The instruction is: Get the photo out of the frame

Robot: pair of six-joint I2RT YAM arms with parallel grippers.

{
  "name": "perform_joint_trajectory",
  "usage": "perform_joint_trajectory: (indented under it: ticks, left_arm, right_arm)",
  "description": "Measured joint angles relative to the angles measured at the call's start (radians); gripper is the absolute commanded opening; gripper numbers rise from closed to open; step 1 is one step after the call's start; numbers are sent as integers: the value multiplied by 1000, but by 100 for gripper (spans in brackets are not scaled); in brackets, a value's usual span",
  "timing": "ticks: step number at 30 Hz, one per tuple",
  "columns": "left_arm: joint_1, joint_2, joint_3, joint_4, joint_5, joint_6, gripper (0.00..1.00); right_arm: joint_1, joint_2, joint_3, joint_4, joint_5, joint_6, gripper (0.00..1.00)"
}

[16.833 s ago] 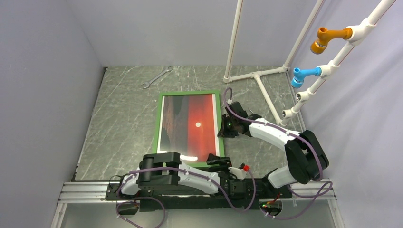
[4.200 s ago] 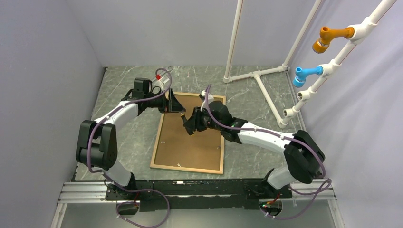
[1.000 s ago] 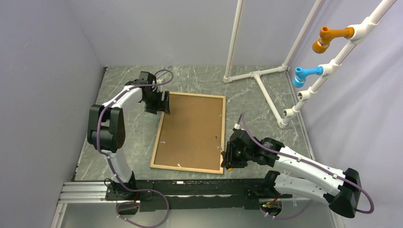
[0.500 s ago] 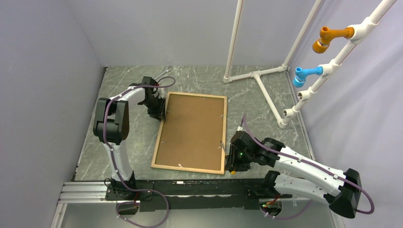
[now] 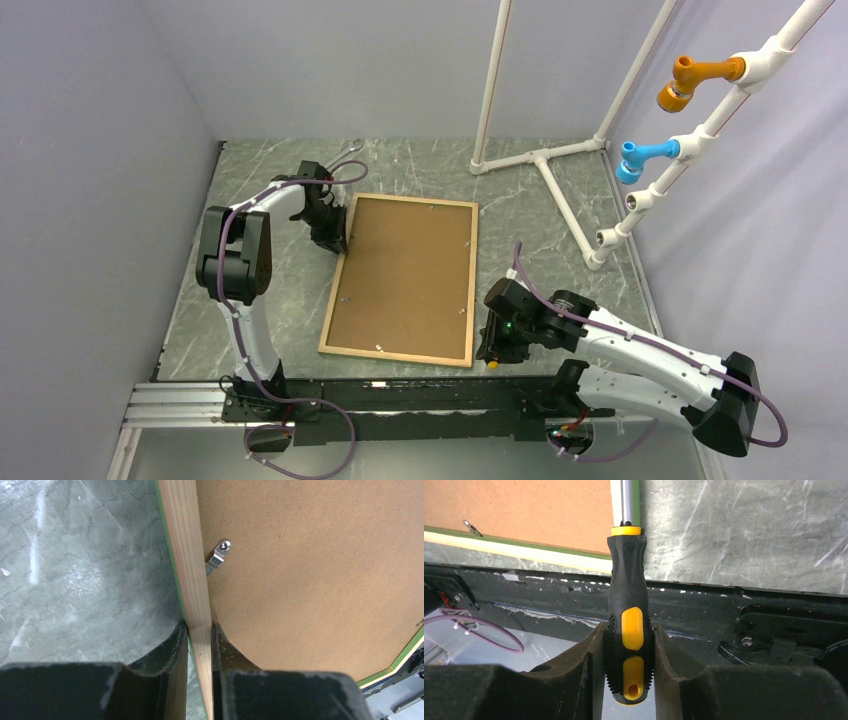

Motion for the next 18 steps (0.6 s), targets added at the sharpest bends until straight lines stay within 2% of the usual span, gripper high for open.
perform_joint_trajectory:
  ticks: [8,18]
  left_arm:
    - [0,0,0,0,0,0,0]
    - [0,0,1,-1,0,-1,0]
  right_arm:
    - [80,48,2,6,6,63,0]
    - [172,100,52,-3,62,107,0]
